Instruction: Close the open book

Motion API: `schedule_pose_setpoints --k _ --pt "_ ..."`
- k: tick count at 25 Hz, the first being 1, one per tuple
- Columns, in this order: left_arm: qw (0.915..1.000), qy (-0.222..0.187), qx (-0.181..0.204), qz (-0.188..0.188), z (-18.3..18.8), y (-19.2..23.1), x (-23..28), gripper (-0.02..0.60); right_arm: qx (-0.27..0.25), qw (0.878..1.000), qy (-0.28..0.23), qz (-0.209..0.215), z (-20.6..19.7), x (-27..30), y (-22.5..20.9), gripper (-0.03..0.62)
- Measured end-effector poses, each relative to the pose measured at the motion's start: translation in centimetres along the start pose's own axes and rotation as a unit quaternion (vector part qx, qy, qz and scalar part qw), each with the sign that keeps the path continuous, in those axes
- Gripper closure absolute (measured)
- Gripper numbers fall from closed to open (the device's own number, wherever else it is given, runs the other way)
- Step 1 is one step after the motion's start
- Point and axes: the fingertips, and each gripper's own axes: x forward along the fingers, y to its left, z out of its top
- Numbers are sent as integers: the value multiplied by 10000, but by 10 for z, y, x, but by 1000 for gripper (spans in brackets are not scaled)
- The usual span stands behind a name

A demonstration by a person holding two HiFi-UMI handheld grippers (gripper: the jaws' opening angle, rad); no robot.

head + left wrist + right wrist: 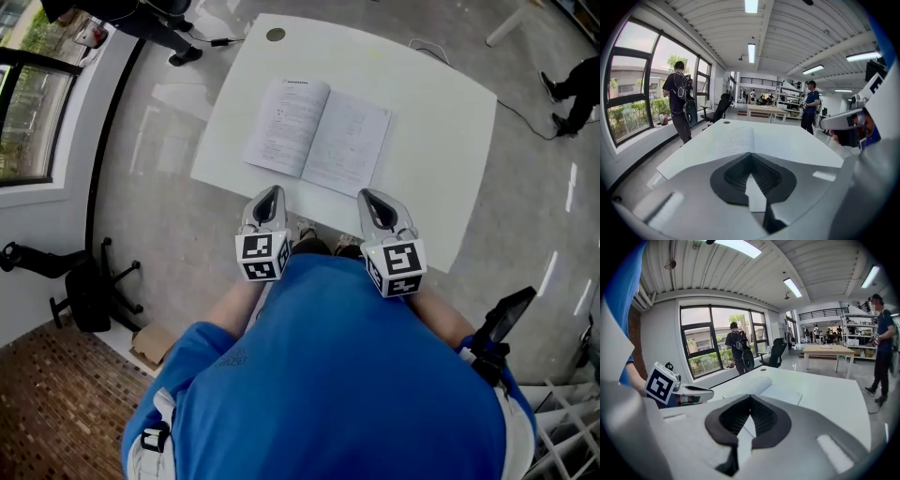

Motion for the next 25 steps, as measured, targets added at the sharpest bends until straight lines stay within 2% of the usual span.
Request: schedule_pose_setpoints --k 2,6,8,12,14,16,20,22,25 --pt "9998 84 178 94 -9 15 5 574 -15 10000 64 22 0 12 5 592" --pt "9950 285 927 244 -27 32 16 574 -24 9998 179 35 0 29 10 592" --pt "9939 355 1012 246 -33 38 18 574 -33 9997 230 51 1 34 15 592" --pt "9959 417 783 180 -39 49 24 574 -47 9994 327 82 1 47 23 592" --pt "9956 474 794 150 -44 52 29 574 -51 9993 366 87 -1 54 26 592" --pt "9932 596 984 165 -51 55 34 574 -56 9991 399 87 -2 59 28 592" --pt "9835 707 1649 223 -57 63 46 573 -68 9990 445 39 2 69 28 592" --pt "9805 803 1791 140 -61 65 51 479 -59 9989 465 -5 5 73 28 592" --pt "9749 964 2006 104 -69 74 61 414 -41 9988 491 -67 5 79 29 592"
